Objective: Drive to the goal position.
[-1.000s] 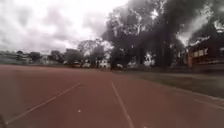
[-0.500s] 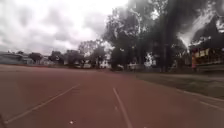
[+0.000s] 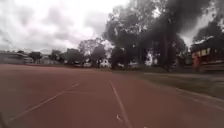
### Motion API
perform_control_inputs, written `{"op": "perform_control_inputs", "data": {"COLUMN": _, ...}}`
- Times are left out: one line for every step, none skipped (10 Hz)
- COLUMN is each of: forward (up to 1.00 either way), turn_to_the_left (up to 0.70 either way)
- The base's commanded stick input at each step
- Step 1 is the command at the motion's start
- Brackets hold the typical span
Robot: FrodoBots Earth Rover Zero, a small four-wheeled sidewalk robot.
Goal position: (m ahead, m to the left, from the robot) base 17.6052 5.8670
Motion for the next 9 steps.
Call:
{"op": "perform_control_inputs", "data": {"forward": 0.7, "turn_to_the_left": 0.0}}
{"op": "perform_control_inputs", "data": {"forward": 0.7, "turn_to_the_left": 0.0}}
{"op": "perform_control_inputs", "data": {"forward": 0.7, "turn_to_the_left": 0.0}}
{"op": "perform_control_inputs", "data": {"forward": 0.7, "turn_to_the_left": 0.0}}
{"op": "perform_control_inputs", "data": {"forward": 0.7, "turn_to_the_left": 0.0}}
{"op": "perform_control_inputs", "data": {"forward": 0.7, "turn_to_the_left": 0.0}}
{"op": "perform_control_inputs", "data": {"forward": 0.7, "turn_to_the_left": 0.0}}
{"op": "perform_control_inputs", "data": {"forward": 0.7, "turn_to_the_left": 0.0}}
{"op": "perform_control_inputs", "data": {"forward": 0.7, "turn_to_the_left": 0.0}}
